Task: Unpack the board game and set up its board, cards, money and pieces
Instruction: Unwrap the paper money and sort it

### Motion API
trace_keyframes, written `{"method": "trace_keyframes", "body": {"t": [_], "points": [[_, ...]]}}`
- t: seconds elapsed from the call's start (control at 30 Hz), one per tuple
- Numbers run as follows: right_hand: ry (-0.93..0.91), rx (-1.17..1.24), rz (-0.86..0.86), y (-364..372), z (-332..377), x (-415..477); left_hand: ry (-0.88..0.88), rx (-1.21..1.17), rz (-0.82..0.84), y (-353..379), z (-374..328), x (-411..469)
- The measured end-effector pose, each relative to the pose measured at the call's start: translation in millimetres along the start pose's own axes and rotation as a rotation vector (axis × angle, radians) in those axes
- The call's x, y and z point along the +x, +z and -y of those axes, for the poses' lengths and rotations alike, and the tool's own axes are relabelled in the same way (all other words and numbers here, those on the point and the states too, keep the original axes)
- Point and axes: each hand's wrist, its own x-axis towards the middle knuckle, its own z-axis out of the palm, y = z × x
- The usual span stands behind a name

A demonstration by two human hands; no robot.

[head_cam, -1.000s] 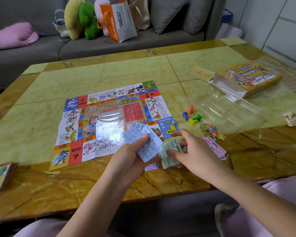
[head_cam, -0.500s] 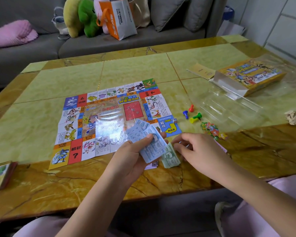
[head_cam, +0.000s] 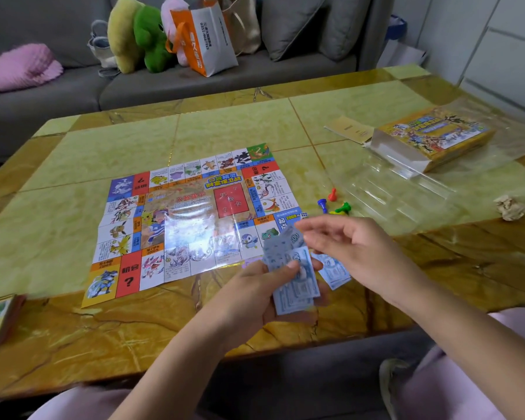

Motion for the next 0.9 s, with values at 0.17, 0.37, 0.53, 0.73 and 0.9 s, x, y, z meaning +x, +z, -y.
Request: {"method": "trace_keyframes", "body": {"t": [0.17, 0.37, 0.53, 0.73, 0.9], "points": [[0.03, 0.037, 0.008, -3, -1, 3, -0.102, 0.028, 0.102, 1, 1, -1], [-0.015, -0.092, 0.005, -12, 4, 4, -0.138, 0.153, 0.229, -7, -3, -2], [0.001, -0.216, 0.146, -13, 12, -1, -0.159, 0.203, 0.298, -5, -6, -3], [-0.054, -0.289, 0.199, -10, 10, -4, -0.153, 0.099, 0.195, -2, -1, 3], [-0.158, -0.537, 0.368, -9, 5, -10, -0.104, -0.03, 0.063, 3, -2, 7]]}}
